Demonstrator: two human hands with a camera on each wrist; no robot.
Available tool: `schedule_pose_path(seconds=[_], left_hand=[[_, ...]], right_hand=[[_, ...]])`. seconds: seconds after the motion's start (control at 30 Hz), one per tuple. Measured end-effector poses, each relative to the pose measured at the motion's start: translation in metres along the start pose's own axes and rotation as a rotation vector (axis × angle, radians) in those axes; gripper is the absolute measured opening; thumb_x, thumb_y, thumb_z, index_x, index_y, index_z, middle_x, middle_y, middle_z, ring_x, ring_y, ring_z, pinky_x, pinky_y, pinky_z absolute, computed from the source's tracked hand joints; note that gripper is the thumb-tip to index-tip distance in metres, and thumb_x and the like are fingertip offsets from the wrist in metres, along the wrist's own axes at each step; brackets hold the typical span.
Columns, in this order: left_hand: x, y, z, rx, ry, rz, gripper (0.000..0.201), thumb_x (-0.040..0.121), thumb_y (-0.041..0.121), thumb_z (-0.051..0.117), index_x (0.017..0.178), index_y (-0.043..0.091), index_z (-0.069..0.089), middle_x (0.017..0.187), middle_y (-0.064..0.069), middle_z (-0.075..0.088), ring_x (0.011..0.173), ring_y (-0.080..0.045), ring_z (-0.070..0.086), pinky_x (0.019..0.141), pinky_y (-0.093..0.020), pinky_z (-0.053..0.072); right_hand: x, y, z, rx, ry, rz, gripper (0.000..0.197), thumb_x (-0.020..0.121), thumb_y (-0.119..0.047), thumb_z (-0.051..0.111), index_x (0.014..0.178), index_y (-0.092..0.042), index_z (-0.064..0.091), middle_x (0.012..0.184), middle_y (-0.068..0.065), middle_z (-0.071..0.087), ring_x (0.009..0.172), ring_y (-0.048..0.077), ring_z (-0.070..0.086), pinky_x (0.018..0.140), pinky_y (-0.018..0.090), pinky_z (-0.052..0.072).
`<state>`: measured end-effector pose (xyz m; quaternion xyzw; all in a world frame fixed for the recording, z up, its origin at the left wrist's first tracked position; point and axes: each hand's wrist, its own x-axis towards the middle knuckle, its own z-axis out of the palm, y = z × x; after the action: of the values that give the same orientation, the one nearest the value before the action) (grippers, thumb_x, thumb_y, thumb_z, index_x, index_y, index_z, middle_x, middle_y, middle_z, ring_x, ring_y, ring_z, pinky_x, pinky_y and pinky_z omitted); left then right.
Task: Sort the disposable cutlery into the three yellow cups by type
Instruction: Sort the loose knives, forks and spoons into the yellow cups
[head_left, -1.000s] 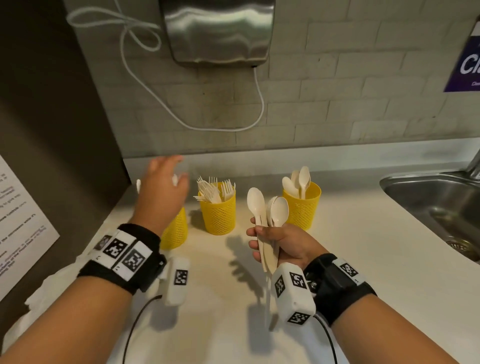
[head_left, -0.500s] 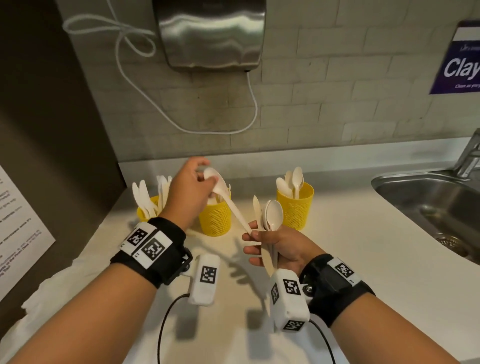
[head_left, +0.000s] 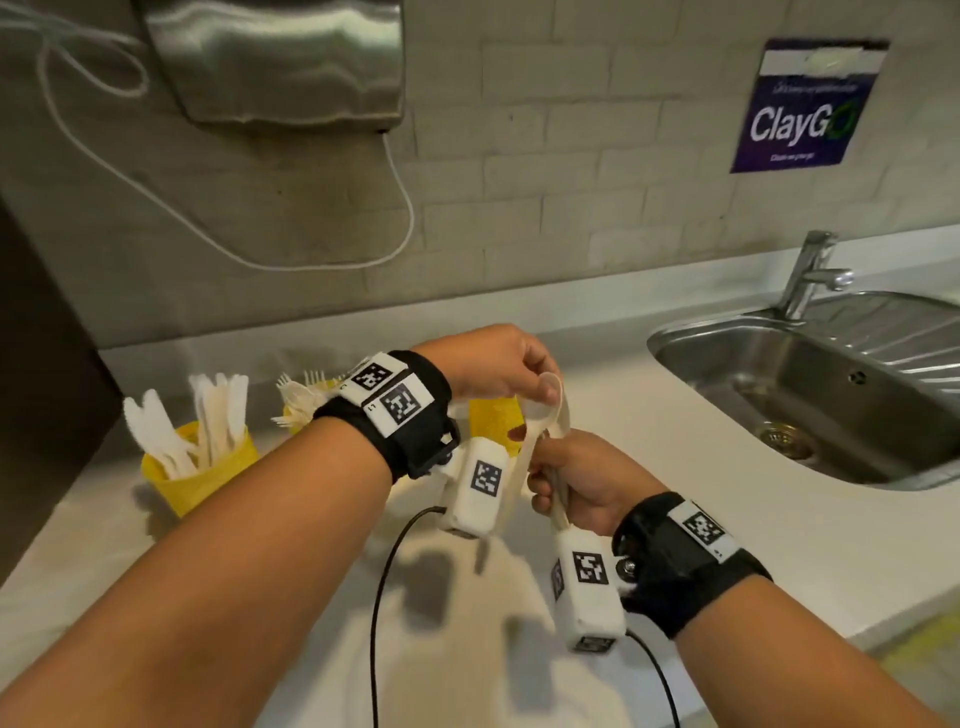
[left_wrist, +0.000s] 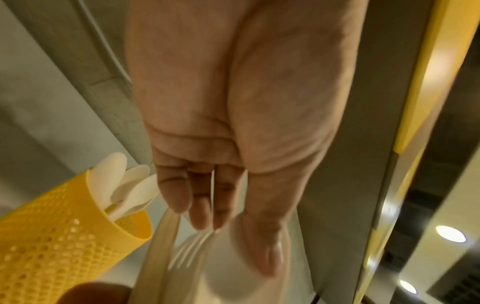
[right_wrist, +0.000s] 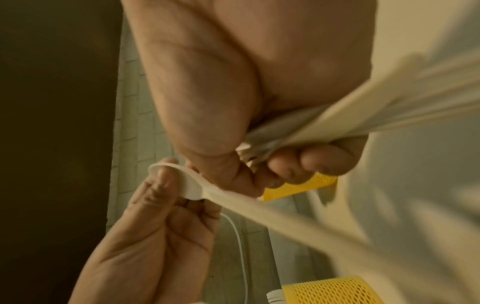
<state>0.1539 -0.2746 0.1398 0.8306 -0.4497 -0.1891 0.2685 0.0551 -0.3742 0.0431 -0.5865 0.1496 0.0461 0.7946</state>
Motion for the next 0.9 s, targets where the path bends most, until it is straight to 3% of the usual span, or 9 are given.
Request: schedule_pose_path(seconds=[0.07, 0.17, 0.27, 0.4, 0.5, 0.57, 0.7, 0.83, 0.9], left_hand=[[0.007, 0.001, 0.004, 0.066, -0.094, -0.025, 0.004, 0.082, 0.022, 0.069, 0.086, 0.024, 0.07, 0.113, -0.004, 0.07, 0.104, -0.017, 0.064, 0.099, -0.033, 0.046], [0.013, 0.0, 0.003, 0.017, -0.093, -0.012, 0.008, 0.082, 0.023, 0.07, 0.089, 0.023, 0.073, 0.097, 0.003, 0.073, 0.092, -0.013, 0.066, 0.092, -0.029, 0.048], [0.019, -0.001, -0.006, -0.136, 0.116, 0.036, 0.007, 0.081, 0.016, 0.071, 0.087, 0.019, 0.072, 0.084, 0.003, 0.069, 0.078, -0.01, 0.06, 0.082, -0.028, 0.047], [0.024, -0.014, -0.028, -0.575, 0.464, 0.086, 0.015, 0.087, 0.004, 0.061, 0.087, 0.019, 0.062, 0.09, -0.002, 0.064, 0.087, -0.019, 0.062, 0.08, -0.033, 0.055], [0.025, -0.026, -0.046, -0.547, 0.72, 0.105, 0.024, 0.09, 0.004, 0.056, 0.101, 0.024, 0.057, 0.096, 0.003, 0.059, 0.092, -0.017, 0.062, 0.074, -0.028, 0.059], [0.03, -0.036, -0.048, -0.424, 0.805, 0.087, 0.034, 0.092, 0.007, 0.053, 0.118, 0.029, 0.053, 0.101, 0.004, 0.056, 0.091, -0.012, 0.06, 0.07, -0.025, 0.059], [0.045, -0.054, -0.034, -0.107, 0.81, 0.071, 0.031, 0.094, 0.017, 0.049, 0.123, 0.018, 0.057, 0.118, -0.009, 0.056, 0.101, -0.024, 0.059, 0.086, -0.042, 0.055], [0.053, -0.063, -0.008, 0.072, 0.671, 0.016, 0.031, 0.094, 0.02, 0.05, 0.124, 0.014, 0.058, 0.123, -0.011, 0.056, 0.107, -0.025, 0.056, 0.092, -0.029, 0.043], [0.051, -0.065, 0.001, 0.102, 0.581, -0.03, 0.038, 0.091, 0.024, 0.057, 0.128, 0.016, 0.055, 0.13, -0.009, 0.051, 0.114, -0.024, 0.052, 0.095, -0.028, 0.038]], right_hand=[[-0.001, -0.002, -0.004, 0.012, -0.057, 0.011, 0.022, 0.087, 0.003, 0.046, 0.093, -0.012, 0.06, 0.06, 0.002, 0.042, 0.047, 0.011, 0.036, 0.044, 0.022, 0.034], [-0.002, -0.004, -0.011, 0.074, -0.132, 0.023, 0.025, 0.086, 0.005, 0.042, 0.099, -0.01, 0.058, 0.062, 0.004, 0.047, 0.05, 0.013, 0.041, 0.048, 0.024, 0.037], [0.001, -0.002, -0.021, 0.158, -0.167, 0.039, 0.027, 0.082, 0.004, 0.045, 0.103, -0.011, 0.054, 0.065, 0.004, 0.051, 0.051, 0.014, 0.044, 0.05, 0.025, 0.039], [0.003, 0.006, -0.029, 0.164, -0.09, 0.085, 0.026, 0.087, 0.006, 0.042, 0.102, -0.013, 0.053, 0.064, 0.004, 0.049, 0.047, 0.014, 0.042, 0.047, 0.023, 0.038], [0.004, 0.013, -0.037, 0.204, -0.009, 0.089, 0.026, 0.09, 0.006, 0.04, 0.104, -0.011, 0.054, 0.061, 0.004, 0.048, 0.045, 0.014, 0.041, 0.044, 0.022, 0.037], [0.005, 0.015, -0.041, 0.228, 0.027, 0.084, 0.025, 0.09, 0.005, 0.04, 0.104, -0.011, 0.054, 0.061, 0.004, 0.048, 0.044, 0.014, 0.04, 0.043, 0.022, 0.037], [0.005, 0.013, -0.044, 0.252, 0.059, 0.066, 0.024, 0.091, 0.004, 0.041, 0.104, -0.01, 0.055, 0.062, 0.005, 0.048, 0.045, 0.014, 0.04, 0.043, 0.022, 0.038], [0.002, 0.012, -0.046, 0.306, 0.056, 0.058, 0.023, 0.091, 0.002, 0.042, 0.104, -0.008, 0.057, 0.064, 0.006, 0.048, 0.045, 0.014, 0.042, 0.045, 0.023, 0.038], [0.001, 0.011, -0.046, 0.343, 0.03, 0.053, 0.028, 0.088, 0.004, 0.041, 0.108, -0.007, 0.057, 0.066, 0.007, 0.049, 0.046, 0.015, 0.044, 0.046, 0.024, 0.038]])
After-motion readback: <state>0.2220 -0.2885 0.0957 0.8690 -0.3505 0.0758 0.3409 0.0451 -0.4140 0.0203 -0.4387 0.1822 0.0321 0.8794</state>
